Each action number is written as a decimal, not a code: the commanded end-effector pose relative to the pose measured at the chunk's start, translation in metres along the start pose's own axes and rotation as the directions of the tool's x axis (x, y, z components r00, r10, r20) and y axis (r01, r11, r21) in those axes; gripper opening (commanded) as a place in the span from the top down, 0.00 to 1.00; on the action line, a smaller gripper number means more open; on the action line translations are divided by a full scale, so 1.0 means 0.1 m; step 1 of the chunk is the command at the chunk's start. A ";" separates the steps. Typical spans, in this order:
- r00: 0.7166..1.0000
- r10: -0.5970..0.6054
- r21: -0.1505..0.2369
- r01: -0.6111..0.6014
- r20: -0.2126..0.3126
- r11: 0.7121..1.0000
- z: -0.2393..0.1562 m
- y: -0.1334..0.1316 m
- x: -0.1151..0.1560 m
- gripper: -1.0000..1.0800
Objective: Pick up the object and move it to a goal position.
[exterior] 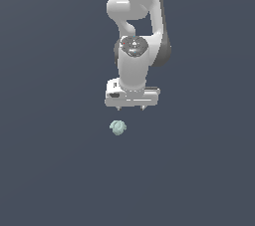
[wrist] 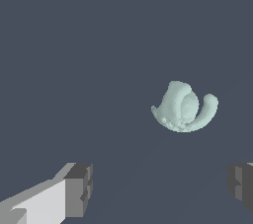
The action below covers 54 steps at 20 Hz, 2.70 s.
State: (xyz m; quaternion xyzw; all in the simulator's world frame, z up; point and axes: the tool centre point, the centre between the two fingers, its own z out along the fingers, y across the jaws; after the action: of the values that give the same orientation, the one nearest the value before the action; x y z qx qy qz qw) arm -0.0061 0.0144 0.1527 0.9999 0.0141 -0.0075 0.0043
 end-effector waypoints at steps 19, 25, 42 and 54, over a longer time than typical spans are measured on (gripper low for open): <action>0.997 -0.072 -0.013 0.072 -0.028 0.997 -0.12 -0.12 0.06 0.04; 0.994 -0.107 -0.014 0.107 -0.027 0.994 -0.10 -0.10 0.07 0.04; 0.920 -0.392 -0.020 0.392 -0.016 0.920 0.09 0.09 0.14 0.04; 0.767 -0.642 -0.017 0.642 -0.008 0.767 0.28 0.28 0.20 0.04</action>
State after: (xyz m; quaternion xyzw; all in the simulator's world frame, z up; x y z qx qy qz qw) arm 0.0139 -0.0109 0.1268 0.9416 0.3367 -0.0013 0.0086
